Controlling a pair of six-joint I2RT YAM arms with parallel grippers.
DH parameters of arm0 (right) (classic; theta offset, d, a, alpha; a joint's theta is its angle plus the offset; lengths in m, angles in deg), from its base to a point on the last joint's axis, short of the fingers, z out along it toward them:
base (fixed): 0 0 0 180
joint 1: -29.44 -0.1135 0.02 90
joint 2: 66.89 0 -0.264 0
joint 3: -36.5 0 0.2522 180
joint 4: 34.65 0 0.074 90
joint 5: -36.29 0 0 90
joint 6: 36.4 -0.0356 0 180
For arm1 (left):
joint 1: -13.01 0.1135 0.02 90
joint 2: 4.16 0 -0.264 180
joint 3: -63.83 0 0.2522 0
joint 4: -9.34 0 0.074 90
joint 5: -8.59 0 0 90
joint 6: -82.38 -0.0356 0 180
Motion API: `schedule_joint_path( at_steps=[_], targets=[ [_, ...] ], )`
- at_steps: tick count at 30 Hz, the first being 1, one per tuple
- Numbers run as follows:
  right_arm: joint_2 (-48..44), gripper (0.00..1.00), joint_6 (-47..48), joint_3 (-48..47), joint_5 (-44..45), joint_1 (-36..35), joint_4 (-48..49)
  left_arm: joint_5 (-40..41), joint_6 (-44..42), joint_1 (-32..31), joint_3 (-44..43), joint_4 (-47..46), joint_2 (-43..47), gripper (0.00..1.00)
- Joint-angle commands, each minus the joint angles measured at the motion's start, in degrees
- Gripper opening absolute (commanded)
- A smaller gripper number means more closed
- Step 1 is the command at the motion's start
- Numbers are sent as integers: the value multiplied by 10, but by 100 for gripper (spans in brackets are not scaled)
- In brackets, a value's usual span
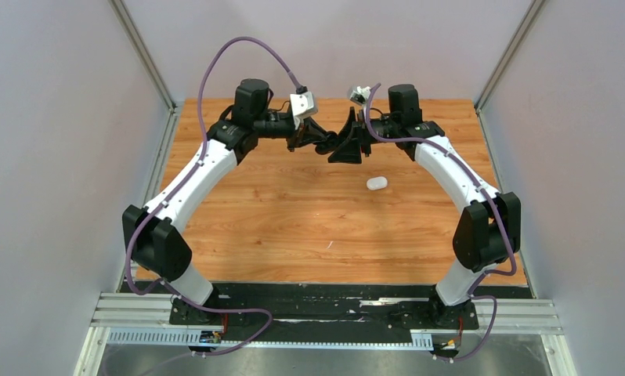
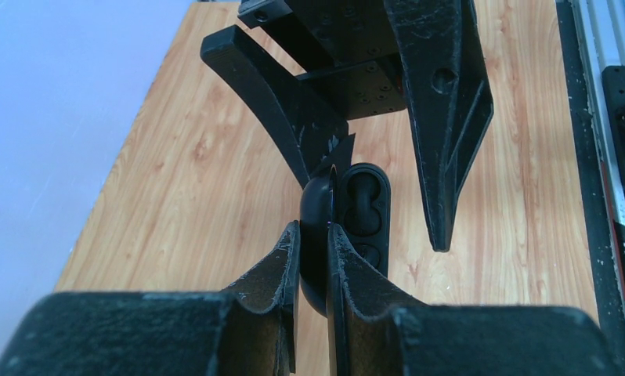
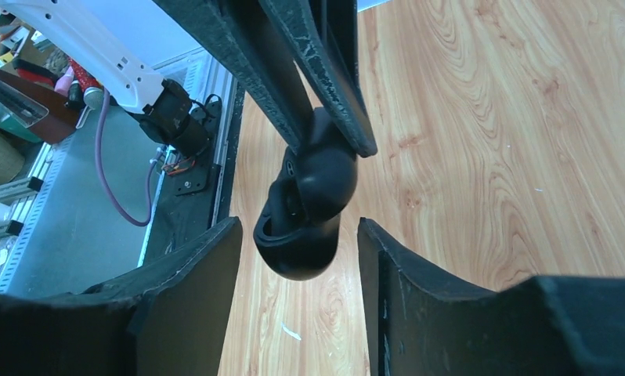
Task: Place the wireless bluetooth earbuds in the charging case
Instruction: Pass from the left arm to the right
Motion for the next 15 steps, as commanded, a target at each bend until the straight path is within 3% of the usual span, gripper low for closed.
schedule_joint_path(
  at_steps=[1,9,15],
  targets=[
    [-2,53,-14,-25,-30,-4,28,-16,32,-1,-7,-46,-3,0],
    [1,31,-30,-23,-27,-4,40,-13,22,-1,-24,-19,-14,0],
    [7,21,-41,-24,-30,-3,48,-7,28,-1,-26,-16,-15,0]
  ],
)
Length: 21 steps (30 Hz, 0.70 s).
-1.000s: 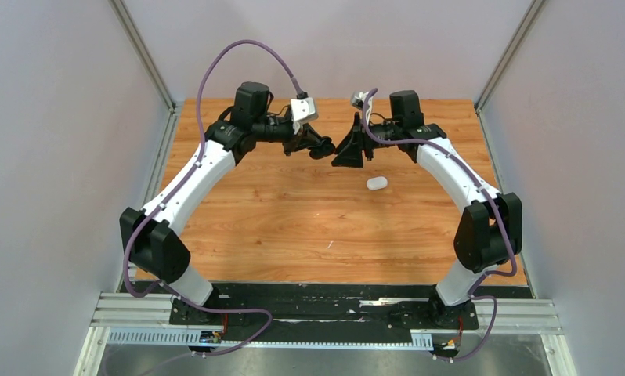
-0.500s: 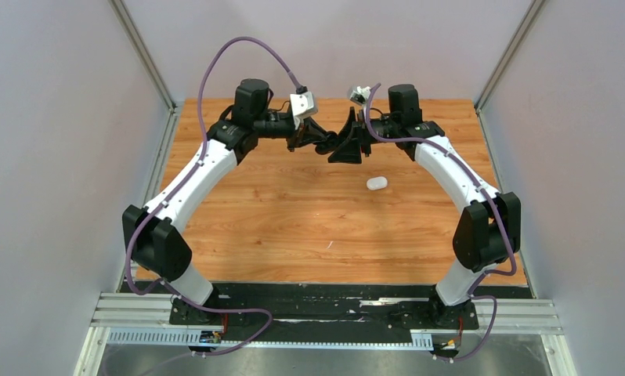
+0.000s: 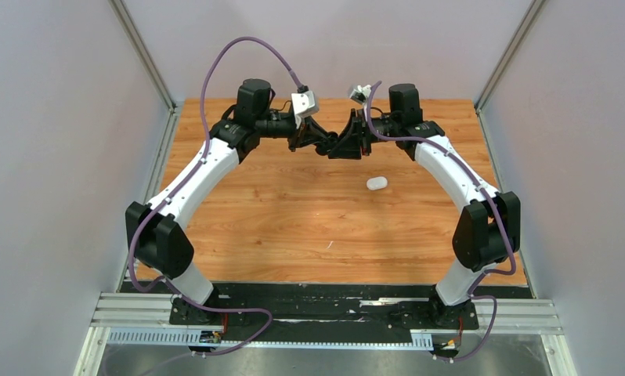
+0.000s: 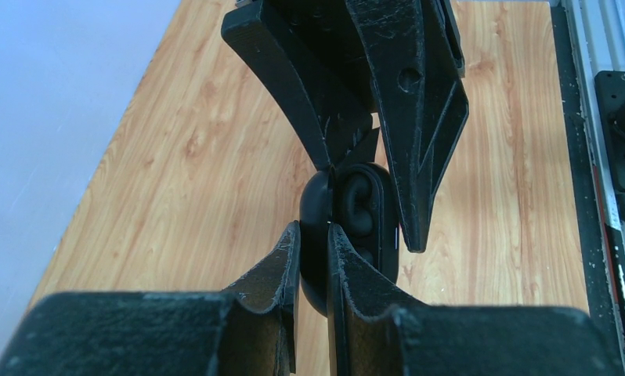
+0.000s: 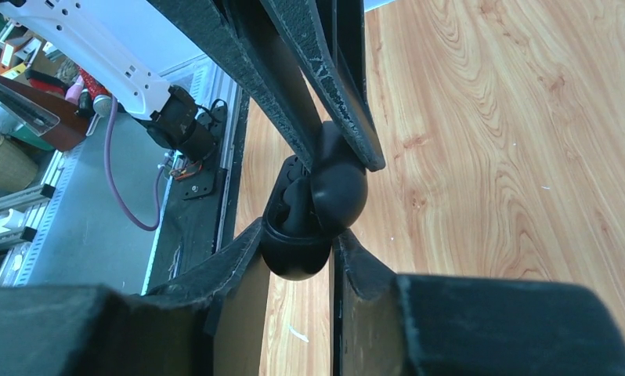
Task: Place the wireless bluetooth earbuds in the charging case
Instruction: Pass from the left arm to the right
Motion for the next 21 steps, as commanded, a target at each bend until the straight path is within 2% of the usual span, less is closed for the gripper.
schedule_joint_path(
  at_steps=[1,3,7,11,14,21],
  targets=[
    [6,20,-18,-23,-25,-2,35,-1,10,-2,-25,-6,0,0],
    [7,23,-23,-22,-25,-1,36,0,9,-2,-24,-6,2,0],
    [7,44,-39,-23,-18,-1,38,6,3,-2,-24,-4,4,0],
    [13,49,-59,-25,-18,-1,48,16,-2,-2,-24,-4,3,0],
    [16,43,-60,-26,-19,-1,53,19,-2,-2,-26,-5,1,0],
    [20,19,-75,-25,-12,0,57,20,0,-2,-28,-3,6,0]
  ],
)
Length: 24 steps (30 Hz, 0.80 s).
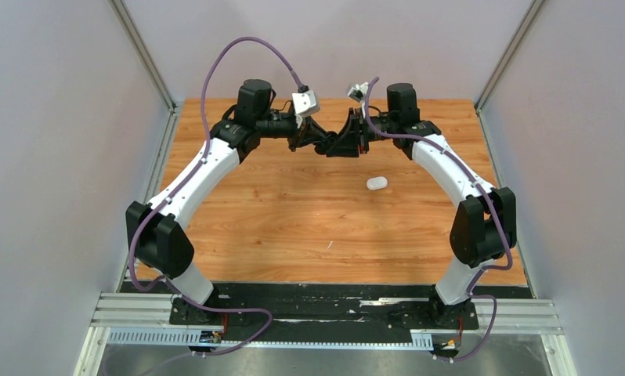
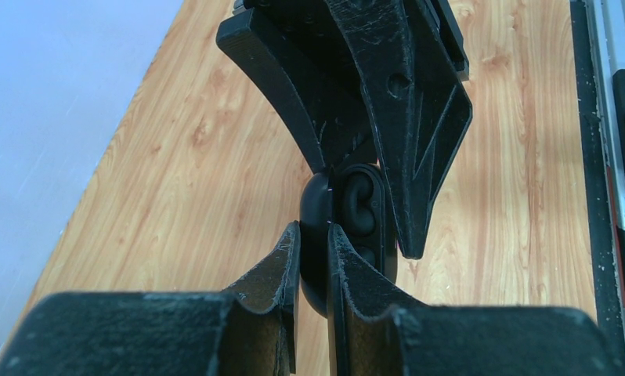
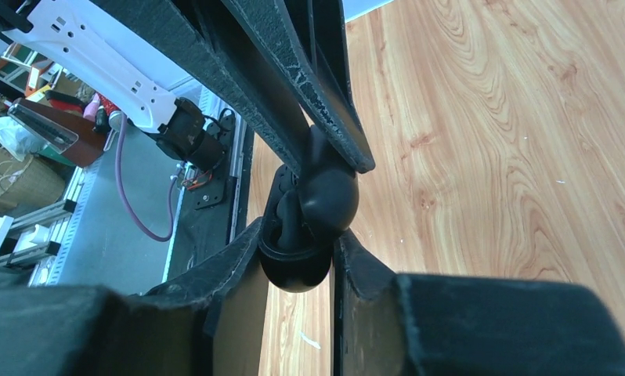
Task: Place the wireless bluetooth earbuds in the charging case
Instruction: Pass from the left arm to the right
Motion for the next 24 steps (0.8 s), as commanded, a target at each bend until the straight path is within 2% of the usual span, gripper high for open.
schedule_joint_path(
  at_steps=[1,4,10,14,18,19,21,24],
  targets=[
    [1,17,-22,-22,-12,0,26,-2,-1,-1,-28,-6,8,0],
    [5,12,-26,-20,-14,2,29,1,0,-1,-36,2,8,3],
    [10,5,-26,-20,-23,5,35,17,-1,-1,-56,27,9,18],
    [11,4,-27,-21,-25,7,38,19,7,-1,-56,31,18,31],
    [13,4,-27,-21,-28,7,41,22,49,2,-56,17,20,49],
    [13,4,-27,-21,-28,7,41,16,62,3,-55,13,20,56],
    [13,4,-27,-21,-27,7,42,-10,100,12,-55,-4,17,63],
    [11,4,-27,-22,-25,7,43,-59,131,24,-63,1,2,69]
  ],
)
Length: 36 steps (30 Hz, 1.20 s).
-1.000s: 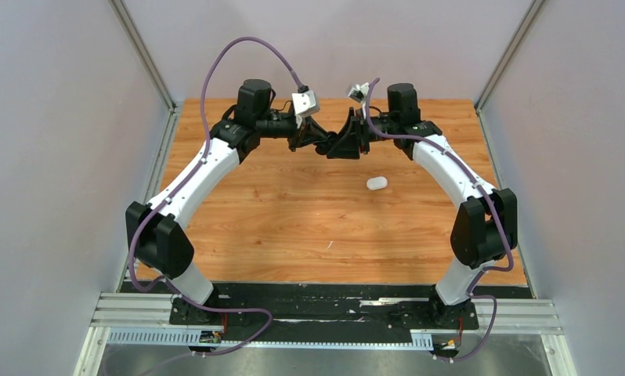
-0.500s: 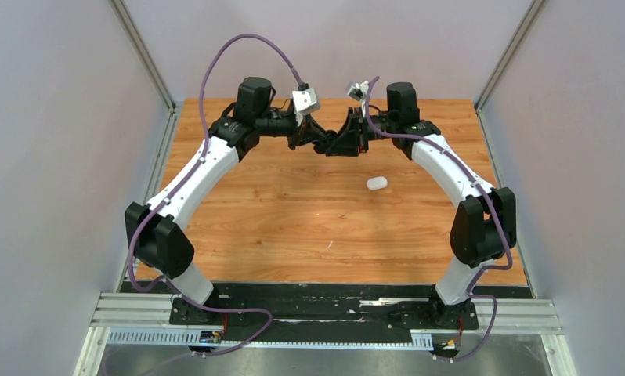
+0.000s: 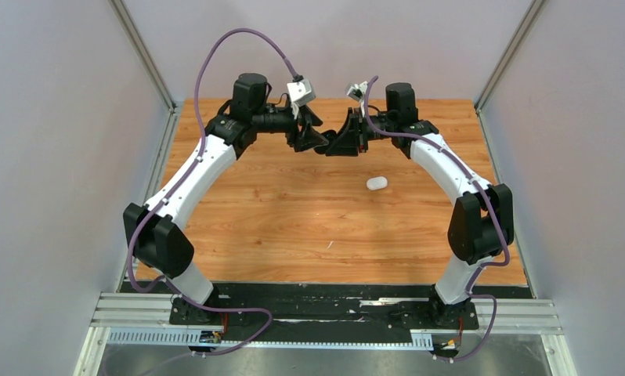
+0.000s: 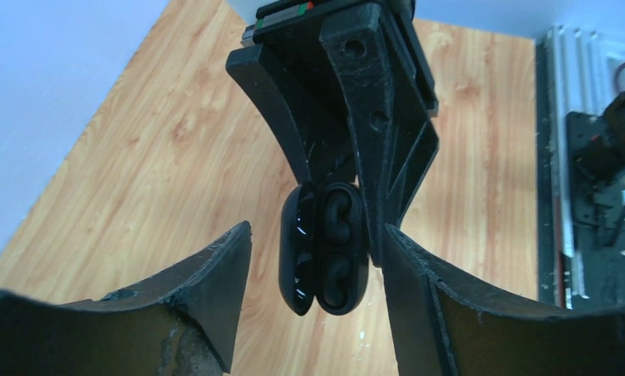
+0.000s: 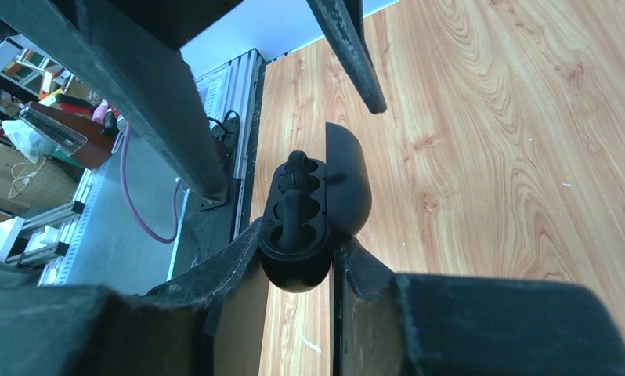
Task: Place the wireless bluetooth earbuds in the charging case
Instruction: Pass from the left arm to the right, then close the charging case.
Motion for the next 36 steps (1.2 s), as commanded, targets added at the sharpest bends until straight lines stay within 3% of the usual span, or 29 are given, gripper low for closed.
schedule_joint_path(
  at_steps=[1,9,17,36],
  targets=[
    [-4,4,-3,-20,-14,3,20,-80,63,15,-36,-14,0,71],
    [-7,4,-3,-18,-15,4,22,-122,9,15,-7,19,-7,73],
    [-5,4,-6,-17,-17,4,28,-108,-37,8,-3,36,-3,72],
    [8,2,-46,-15,41,9,56,-123,-27,-2,5,35,8,62]
  ],
)
